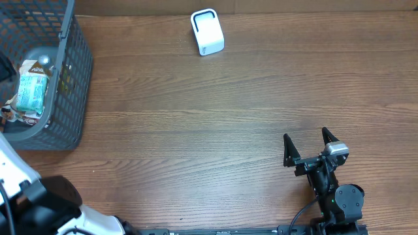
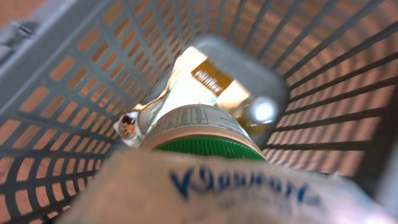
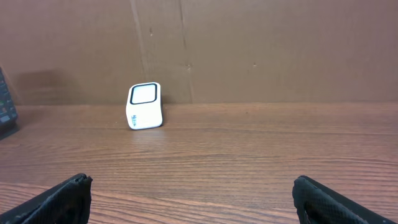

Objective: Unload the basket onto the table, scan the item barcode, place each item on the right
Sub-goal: 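Lift the jar and tissue pack out toward the white scanner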

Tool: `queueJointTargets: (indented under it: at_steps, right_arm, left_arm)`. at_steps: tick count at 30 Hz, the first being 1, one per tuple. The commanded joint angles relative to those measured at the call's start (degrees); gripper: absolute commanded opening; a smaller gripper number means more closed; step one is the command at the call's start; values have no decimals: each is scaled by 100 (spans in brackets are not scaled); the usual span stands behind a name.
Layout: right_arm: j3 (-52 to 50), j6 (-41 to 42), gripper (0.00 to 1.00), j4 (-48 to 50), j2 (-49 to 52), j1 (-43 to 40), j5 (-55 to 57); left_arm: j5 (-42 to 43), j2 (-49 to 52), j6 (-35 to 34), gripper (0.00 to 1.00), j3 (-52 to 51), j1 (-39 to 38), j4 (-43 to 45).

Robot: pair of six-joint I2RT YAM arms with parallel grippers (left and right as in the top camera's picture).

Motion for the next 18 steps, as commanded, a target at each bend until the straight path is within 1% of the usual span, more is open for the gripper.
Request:
queueJointTargets:
  at_steps: [1,3,5,7,11,18]
  right_arm:
    - [-61,-7,100,15,-52,28,76]
    - [-61,-7,100,15,-52,28,76]
    - [-61,-7,100,15,-52,28,76]
    - [-61,-7,100,15,-52,28,76]
    - [-61,-7,100,15,-52,28,76]
    - [-61,-7,100,15,-52,28,76]
  left_arm:
    - [332,-339,-407,34,136,-229,-2]
    - [328,-435,-407,33,136,-393,-46]
    - [319,-529,-411,29,136,-586,-94]
    - [293,-599,-525,27,136,-789,-144]
    - [295,-684,-560,20,136,-1261,-310]
    - [280,-785,-560,19,136,-2149,-647]
